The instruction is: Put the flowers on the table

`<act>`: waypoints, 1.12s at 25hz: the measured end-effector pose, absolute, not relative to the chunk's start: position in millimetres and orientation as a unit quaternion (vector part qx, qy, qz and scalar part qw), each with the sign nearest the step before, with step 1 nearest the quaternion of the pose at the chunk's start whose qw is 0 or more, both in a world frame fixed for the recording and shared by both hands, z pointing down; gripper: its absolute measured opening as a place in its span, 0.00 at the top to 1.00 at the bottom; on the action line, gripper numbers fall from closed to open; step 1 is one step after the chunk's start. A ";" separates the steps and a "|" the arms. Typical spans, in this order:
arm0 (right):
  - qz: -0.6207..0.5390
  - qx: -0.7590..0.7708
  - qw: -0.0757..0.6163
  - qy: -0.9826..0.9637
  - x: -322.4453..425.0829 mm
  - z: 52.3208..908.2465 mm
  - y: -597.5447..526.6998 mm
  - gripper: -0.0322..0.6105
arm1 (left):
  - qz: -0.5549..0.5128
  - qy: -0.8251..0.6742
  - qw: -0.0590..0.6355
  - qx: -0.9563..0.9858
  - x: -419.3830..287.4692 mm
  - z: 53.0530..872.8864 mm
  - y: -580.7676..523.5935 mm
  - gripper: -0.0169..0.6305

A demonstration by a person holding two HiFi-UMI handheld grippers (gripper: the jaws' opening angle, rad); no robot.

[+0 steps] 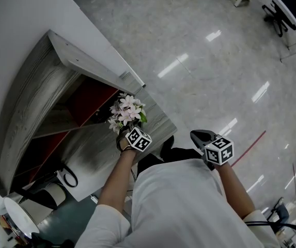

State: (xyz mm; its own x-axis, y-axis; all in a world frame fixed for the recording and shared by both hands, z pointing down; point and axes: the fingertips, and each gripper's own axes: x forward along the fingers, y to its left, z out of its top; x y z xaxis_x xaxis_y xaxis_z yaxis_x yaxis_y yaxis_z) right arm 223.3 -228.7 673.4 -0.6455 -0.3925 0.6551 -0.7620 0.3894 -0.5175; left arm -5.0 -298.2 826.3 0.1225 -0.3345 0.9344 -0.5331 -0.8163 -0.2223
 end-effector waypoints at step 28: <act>0.395 0.288 0.224 -0.843 139.5 665.1 -193.2 0.92 | 0.457 -0.422 0.107 0.776 -39.3 724.9 -255.7 0.95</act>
